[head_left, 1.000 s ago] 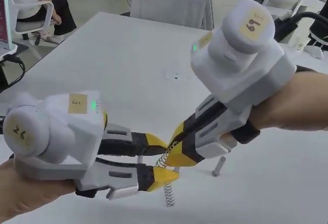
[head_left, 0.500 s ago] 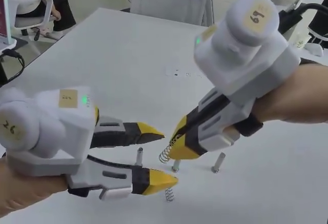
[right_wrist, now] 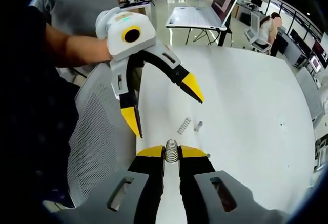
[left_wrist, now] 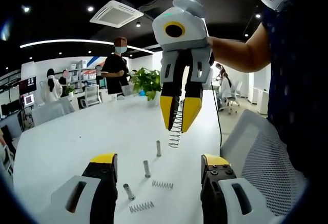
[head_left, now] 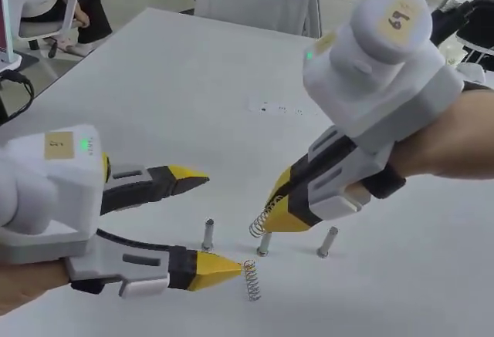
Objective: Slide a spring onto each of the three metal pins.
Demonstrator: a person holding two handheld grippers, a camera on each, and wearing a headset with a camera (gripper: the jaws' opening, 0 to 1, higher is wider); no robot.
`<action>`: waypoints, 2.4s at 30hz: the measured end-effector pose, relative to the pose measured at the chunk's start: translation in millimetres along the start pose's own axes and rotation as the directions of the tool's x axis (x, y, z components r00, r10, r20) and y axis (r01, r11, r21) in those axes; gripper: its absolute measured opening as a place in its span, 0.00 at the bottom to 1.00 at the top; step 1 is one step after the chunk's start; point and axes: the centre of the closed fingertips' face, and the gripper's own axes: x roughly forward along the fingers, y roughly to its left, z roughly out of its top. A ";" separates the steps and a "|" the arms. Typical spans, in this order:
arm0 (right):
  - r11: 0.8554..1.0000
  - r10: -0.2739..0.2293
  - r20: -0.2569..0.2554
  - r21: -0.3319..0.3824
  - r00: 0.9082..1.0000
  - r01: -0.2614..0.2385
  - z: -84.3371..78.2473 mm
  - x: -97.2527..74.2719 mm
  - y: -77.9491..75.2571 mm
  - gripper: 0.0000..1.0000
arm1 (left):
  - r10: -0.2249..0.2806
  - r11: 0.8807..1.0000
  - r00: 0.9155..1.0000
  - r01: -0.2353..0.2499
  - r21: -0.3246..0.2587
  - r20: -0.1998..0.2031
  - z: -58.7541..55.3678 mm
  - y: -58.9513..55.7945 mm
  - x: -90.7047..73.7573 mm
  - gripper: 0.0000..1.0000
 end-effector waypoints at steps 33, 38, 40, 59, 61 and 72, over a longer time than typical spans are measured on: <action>0.999 -0.050 -0.076 -0.015 0.996 0.049 15.1 33.7 -42.4 0.08 | 0.103 0.990 0.995 -0.104 -0.091 -0.017 -52.7 22.4 -28.0 0.78; 0.998 -0.061 -0.101 -0.029 0.993 0.058 16.8 47.0 -50.8 0.08 | 0.109 0.990 0.994 -0.111 -0.087 -0.026 -57.4 24.2 -28.4 0.78; 0.998 -0.057 -0.112 -0.029 0.992 0.054 17.0 53.5 -53.9 0.08 | 0.111 0.990 0.993 -0.114 -0.088 -0.028 -59.7 26.0 -28.3 0.78; 0.998 -0.058 -0.197 -0.047 0.979 0.049 14.5 97.7 -69.0 0.08 | 0.122 0.986 0.990 -0.129 -0.108 -0.071 -95.1 38.6 -22.7 0.78; 0.998 -0.058 -0.206 -0.049 0.977 0.048 12.4 98.2 -69.6 0.08 | 0.120 0.986 0.990 -0.128 -0.106 -0.071 -95.4 37.9 -22.6 0.78; 0.998 -0.050 -0.223 -0.045 0.974 0.041 9.5 107.4 -68.6 0.08 | 0.107 0.991 0.990 -0.114 -0.072 -0.097 -100.1 33.9 -19.9 0.78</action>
